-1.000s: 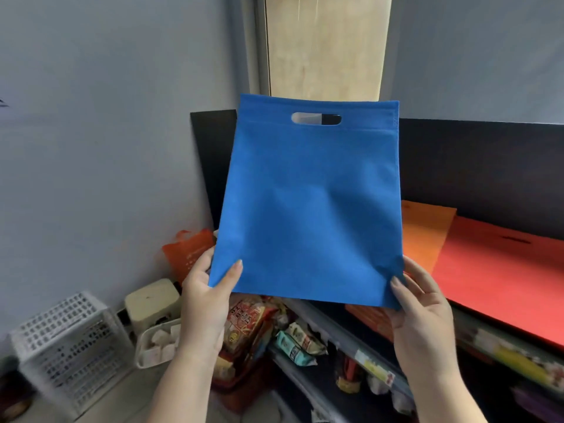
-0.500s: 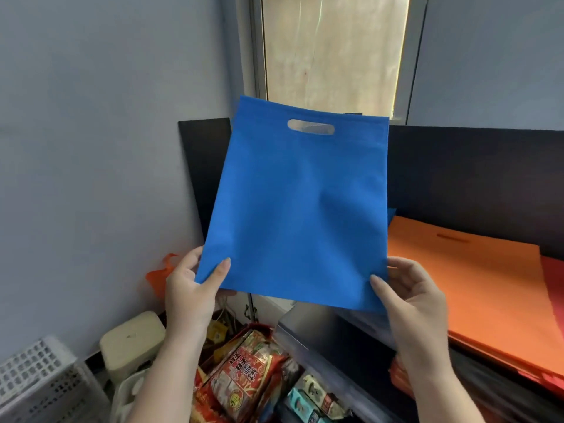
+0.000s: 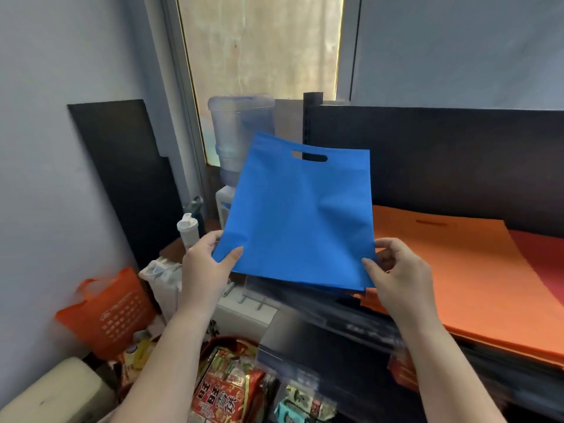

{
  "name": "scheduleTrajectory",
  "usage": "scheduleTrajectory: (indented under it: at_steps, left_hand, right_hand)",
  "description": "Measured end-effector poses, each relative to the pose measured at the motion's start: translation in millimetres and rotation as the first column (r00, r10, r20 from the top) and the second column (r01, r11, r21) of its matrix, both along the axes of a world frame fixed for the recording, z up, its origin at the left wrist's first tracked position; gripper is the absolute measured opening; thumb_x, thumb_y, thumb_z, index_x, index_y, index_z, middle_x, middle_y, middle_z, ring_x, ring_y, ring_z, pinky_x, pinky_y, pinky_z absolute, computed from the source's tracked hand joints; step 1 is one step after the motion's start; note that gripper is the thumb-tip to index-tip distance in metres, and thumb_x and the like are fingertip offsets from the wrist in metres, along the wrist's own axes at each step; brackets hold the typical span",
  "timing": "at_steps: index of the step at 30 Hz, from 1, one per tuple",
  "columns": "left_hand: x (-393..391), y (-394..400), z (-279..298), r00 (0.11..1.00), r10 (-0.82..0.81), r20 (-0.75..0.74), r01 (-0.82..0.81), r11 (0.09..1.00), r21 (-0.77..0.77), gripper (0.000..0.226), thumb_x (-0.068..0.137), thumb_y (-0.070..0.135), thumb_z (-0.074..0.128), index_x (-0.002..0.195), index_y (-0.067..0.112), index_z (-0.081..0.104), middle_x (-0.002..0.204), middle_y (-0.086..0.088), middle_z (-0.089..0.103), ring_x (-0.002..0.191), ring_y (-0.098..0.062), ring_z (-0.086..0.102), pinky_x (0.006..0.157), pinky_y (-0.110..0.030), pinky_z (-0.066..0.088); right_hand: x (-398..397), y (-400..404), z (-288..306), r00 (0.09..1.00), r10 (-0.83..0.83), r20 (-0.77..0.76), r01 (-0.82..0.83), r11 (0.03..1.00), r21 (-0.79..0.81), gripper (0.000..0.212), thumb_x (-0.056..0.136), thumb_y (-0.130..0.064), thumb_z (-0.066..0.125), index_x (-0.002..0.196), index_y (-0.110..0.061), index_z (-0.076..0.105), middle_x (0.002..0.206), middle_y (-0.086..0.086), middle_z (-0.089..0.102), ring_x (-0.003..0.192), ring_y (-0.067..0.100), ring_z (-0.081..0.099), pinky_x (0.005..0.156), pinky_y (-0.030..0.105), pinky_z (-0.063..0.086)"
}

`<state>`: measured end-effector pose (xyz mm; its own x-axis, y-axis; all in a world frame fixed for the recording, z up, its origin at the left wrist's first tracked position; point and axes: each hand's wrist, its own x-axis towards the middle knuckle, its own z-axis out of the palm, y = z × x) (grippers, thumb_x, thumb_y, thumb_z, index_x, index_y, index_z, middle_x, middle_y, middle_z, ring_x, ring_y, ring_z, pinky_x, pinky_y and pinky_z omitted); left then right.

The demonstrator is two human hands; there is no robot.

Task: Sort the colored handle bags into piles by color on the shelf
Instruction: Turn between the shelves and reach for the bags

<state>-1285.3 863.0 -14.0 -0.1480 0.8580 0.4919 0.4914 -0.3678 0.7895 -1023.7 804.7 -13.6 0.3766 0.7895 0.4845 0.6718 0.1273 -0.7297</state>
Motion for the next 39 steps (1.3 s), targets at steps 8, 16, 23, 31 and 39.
scheduleTrajectory:
  at_steps: [8, 16, 23, 31, 39]
  left_hand:
    - [-9.5, 57.9, -15.1, 0.874, -0.035, -0.485, -0.061, 0.982, -0.181, 0.045, 0.083, 0.040, 0.068, 0.118, 0.014, 0.058, 0.112, -0.002, 0.062, 0.107, -0.024, 0.052, 0.079, -0.037, 0.044]
    - [12.6, 65.5, 3.6, 0.744, -0.168, -0.646, 0.171, 0.983, -0.059, 0.047, 0.090, 0.045, 0.054, 0.127, 0.016, 0.053, 0.127, 0.000, 0.056, 0.116, -0.023, 0.048, 0.093, -0.034, 0.034]
    - [86.9, 53.2, 39.5, 0.548, -0.230, -0.805, 0.388, 0.922, 0.001, 0.053, 0.093, 0.051, 0.043, 0.135, 0.018, 0.044, 0.133, 0.002, 0.050, 0.121, -0.020, 0.045, 0.097, -0.034, 0.032]
    - [200.1, -8.0, 70.8, 0.456, -0.214, -0.864, 0.541, 0.838, 0.078, 0.052, 0.094, 0.053, 0.040, 0.133, 0.019, 0.045, 0.131, 0.000, 0.051, 0.118, -0.021, 0.048, 0.093, -0.035, 0.036]
    - [353.8, -131.1, 79.0, 0.444, -0.304, -0.843, 0.703, 0.702, 0.117, 0.055, 0.092, 0.055, 0.043, 0.133, 0.019, 0.045, 0.131, 0.000, 0.051, 0.120, -0.022, 0.046, 0.095, -0.037, 0.035]
  right_hand:
    - [-16.0, 16.9, -5.4, 0.972, -0.167, 0.167, 0.215, 0.916, -0.338, 0.036, 0.091, -0.014, 0.060, 0.126, -0.011, 0.054, 0.081, -0.005, 0.055, 0.078, 0.015, 0.052, 0.054, 0.021, 0.032]
    - [-24.0, 1.0, 14.2, 0.876, -0.222, 0.429, 0.370, 0.879, -0.301, 0.043, 0.093, -0.028, 0.056, 0.133, -0.012, 0.050, 0.122, 0.004, 0.056, 0.112, 0.024, 0.051, 0.084, 0.034, 0.043]
    - [4.4, -35.2, 53.8, 0.754, -0.186, 0.630, 0.467, 0.827, -0.314, 0.052, 0.095, -0.042, 0.049, 0.139, -0.016, 0.041, 0.128, 0.003, 0.051, 0.116, 0.025, 0.049, 0.090, 0.036, 0.043]
    - [87.2, -121.7, 84.8, 0.599, -0.189, 0.778, 0.626, 0.716, -0.309, 0.059, 0.094, -0.049, 0.046, 0.144, -0.021, 0.032, 0.137, 0.001, 0.045, 0.127, 0.023, 0.041, 0.094, 0.036, 0.038]
    - [198.4, -274.8, 93.0, 0.501, -0.289, 0.816, 0.789, 0.540, -0.294, 0.063, 0.093, -0.050, 0.046, 0.146, -0.021, 0.028, 0.142, 0.000, 0.041, 0.131, 0.021, 0.037, 0.100, 0.036, 0.037]
